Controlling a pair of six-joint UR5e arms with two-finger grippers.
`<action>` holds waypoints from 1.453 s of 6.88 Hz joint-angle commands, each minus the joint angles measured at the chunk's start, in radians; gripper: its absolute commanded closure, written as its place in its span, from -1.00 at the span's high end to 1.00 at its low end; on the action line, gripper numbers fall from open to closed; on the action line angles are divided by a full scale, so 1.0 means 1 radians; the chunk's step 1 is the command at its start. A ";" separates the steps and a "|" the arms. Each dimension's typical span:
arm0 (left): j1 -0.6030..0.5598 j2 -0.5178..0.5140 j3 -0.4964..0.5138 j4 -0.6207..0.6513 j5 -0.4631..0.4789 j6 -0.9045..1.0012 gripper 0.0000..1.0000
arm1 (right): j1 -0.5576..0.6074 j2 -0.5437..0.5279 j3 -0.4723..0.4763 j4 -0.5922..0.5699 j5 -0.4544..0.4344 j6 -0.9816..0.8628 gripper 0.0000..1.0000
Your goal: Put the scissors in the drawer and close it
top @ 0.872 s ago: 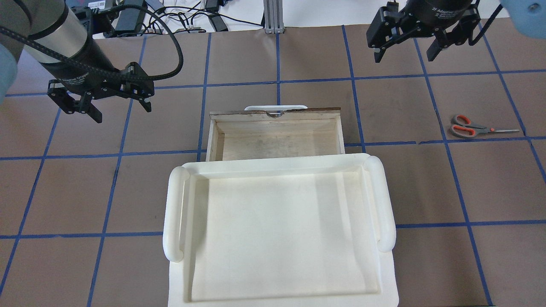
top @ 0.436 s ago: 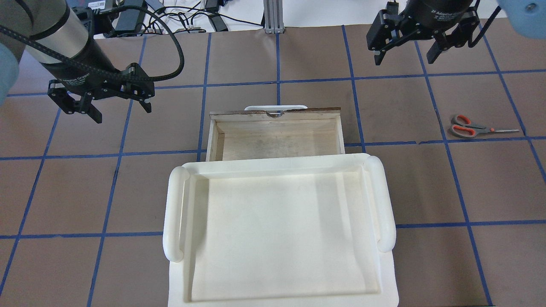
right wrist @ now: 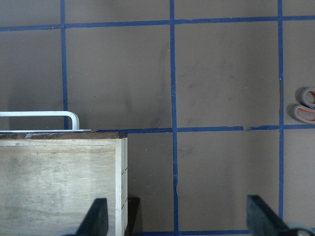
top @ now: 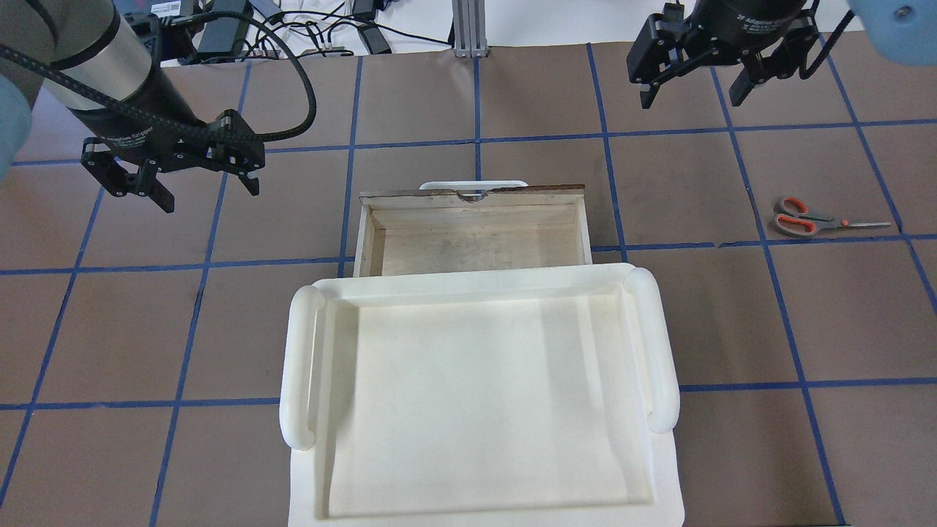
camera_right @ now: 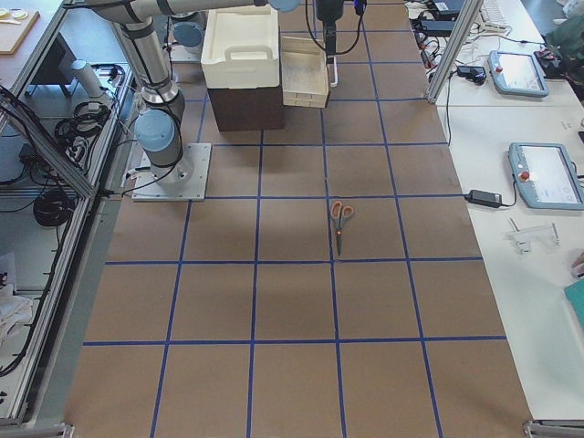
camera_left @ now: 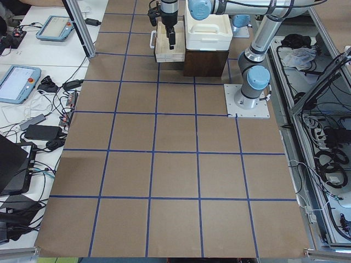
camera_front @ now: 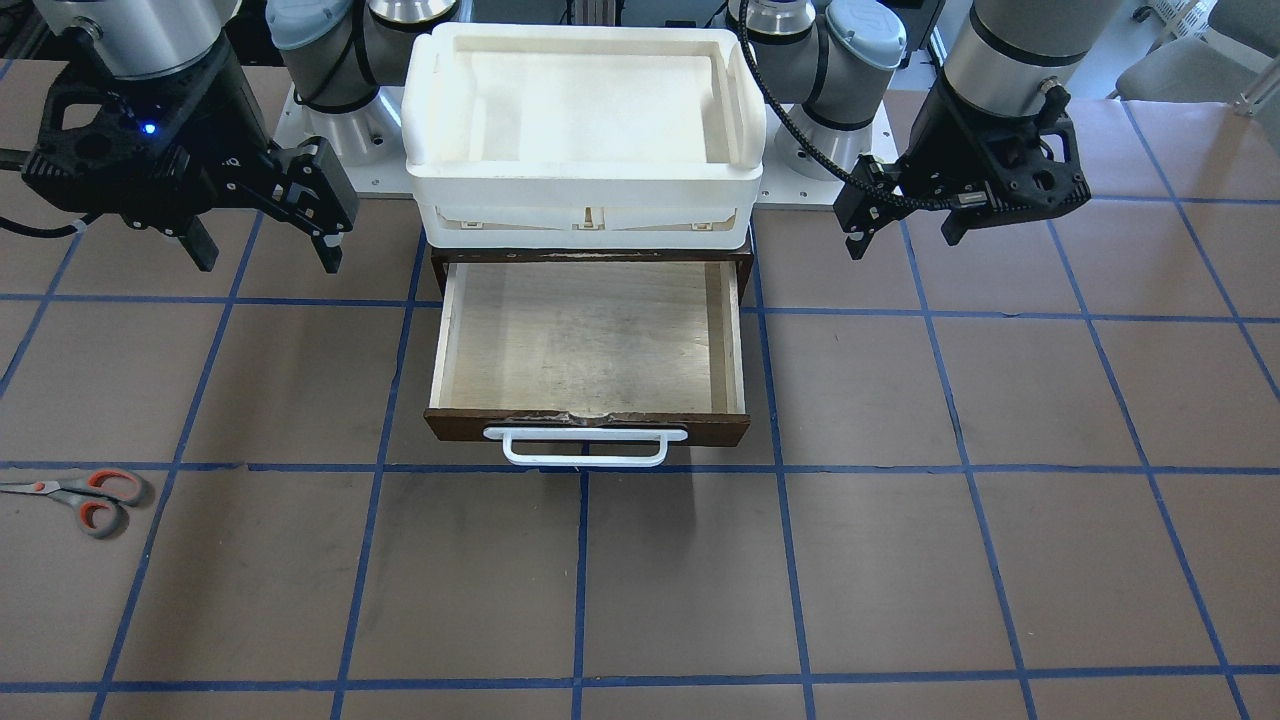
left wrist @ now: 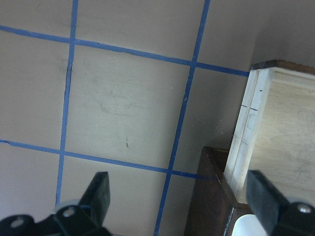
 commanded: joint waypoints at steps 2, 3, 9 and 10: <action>0.000 -0.005 -0.001 0.001 0.000 0.002 1.00 | -0.049 0.024 0.098 -0.131 -0.051 0.167 1.00; 0.000 -0.004 -0.001 0.001 0.000 0.002 1.00 | -0.116 0.020 0.158 -0.175 -0.078 0.209 1.00; 0.000 -0.016 -0.001 0.005 -0.001 -0.001 1.00 | -0.413 0.079 0.298 -0.211 -0.095 0.832 0.98; 0.000 -0.018 -0.001 0.007 -0.001 -0.003 1.00 | -0.463 0.134 0.299 -0.219 -0.112 0.864 1.00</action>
